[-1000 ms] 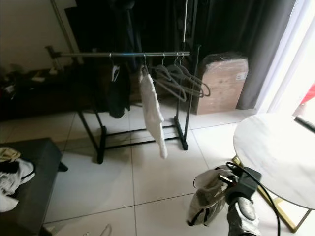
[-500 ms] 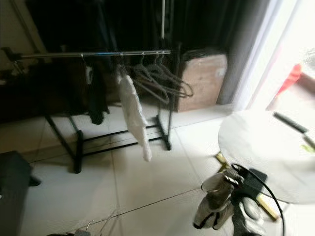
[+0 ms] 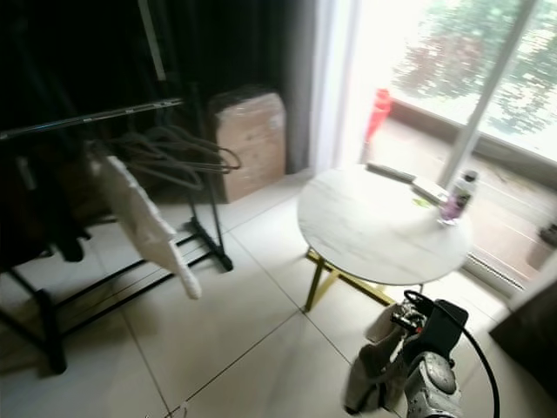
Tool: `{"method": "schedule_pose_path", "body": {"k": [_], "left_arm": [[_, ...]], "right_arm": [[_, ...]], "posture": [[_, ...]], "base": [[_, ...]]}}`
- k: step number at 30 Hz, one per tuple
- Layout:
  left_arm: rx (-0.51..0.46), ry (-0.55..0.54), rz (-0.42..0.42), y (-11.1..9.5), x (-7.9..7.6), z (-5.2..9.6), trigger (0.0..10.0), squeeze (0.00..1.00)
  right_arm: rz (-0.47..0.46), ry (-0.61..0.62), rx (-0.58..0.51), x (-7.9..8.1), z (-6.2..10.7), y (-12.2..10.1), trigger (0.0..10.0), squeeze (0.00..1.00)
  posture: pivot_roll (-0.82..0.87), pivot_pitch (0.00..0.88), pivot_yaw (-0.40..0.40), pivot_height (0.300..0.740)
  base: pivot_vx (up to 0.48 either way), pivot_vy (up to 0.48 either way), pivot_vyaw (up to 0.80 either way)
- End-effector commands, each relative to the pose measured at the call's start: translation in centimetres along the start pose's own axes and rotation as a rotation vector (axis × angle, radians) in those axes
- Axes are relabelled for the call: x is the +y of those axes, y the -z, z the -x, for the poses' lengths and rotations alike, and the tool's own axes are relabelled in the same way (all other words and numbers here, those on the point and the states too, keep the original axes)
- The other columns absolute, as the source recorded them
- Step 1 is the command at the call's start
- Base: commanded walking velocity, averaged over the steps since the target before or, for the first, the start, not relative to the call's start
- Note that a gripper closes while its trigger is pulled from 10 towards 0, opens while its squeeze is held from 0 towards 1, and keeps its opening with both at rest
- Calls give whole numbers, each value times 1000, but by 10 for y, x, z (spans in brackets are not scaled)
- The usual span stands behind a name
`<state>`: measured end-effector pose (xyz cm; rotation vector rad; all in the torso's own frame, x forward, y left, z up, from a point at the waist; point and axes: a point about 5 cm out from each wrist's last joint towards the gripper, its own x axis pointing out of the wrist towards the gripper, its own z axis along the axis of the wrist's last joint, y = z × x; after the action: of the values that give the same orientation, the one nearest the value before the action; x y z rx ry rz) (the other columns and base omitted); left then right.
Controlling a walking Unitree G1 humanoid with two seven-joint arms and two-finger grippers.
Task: Hang hanger
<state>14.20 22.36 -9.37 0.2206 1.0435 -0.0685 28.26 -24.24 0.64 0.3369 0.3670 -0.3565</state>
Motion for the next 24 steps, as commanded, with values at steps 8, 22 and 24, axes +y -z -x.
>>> {"method": "schedule_pose_path", "body": {"k": [8,22,24], "left_arm": [[28,26,0,10,-8,1,10000,0],[23,17,-15,8,-7,1,10000,0],[21,21,-23,7,-7,1,10000,0]], "right_arm": [[-12,5,-25,0,-1,-4,10000,0],[-16,-1,-27,2,-1,-5,10000,0],[-16,-2,-26,2,-1,-4,10000,0]], "posture": [[-54,75,9,740],[-53,75,10,740],[-51,74,10,740]], "base": [[0,0,-788],[0,-128,-788],[0,0,-788]]}}
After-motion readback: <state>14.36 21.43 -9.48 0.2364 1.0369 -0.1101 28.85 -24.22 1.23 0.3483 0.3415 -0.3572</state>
